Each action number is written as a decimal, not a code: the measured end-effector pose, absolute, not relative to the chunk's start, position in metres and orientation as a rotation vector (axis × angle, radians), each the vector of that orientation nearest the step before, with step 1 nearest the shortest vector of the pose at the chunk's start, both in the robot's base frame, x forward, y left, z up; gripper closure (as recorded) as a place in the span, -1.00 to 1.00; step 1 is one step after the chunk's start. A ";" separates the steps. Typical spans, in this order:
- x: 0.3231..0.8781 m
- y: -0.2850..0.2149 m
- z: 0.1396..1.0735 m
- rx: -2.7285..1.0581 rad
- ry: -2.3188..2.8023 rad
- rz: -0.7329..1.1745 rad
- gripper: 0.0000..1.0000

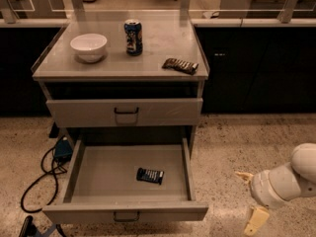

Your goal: Pick rxbar blueberry from middle drawer and place on counter

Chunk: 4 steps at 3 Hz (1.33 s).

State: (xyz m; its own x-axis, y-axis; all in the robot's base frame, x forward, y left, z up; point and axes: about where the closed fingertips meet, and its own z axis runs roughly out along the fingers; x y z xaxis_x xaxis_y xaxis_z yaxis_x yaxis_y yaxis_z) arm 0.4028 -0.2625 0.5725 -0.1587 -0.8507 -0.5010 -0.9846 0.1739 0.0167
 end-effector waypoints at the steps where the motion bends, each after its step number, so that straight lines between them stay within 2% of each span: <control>1: 0.418 -0.267 0.565 -1.699 2.078 0.420 -1.00; 2: 0.415 -0.267 0.559 -1.698 2.090 0.431 -1.00; 3: 0.413 -0.248 0.566 -1.741 2.023 0.347 -1.00; 4: 0.448 -0.204 0.593 -1.723 1.854 0.238 -1.00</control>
Offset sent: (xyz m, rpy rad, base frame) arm 0.0106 -0.0084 -0.0233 -0.0181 -0.0243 -0.0477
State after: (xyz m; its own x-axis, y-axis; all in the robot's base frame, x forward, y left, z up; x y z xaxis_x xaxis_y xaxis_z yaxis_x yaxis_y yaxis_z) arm 0.4480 -0.2039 0.5932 0.0130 -0.8494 -0.5275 -0.9551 0.1456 -0.2580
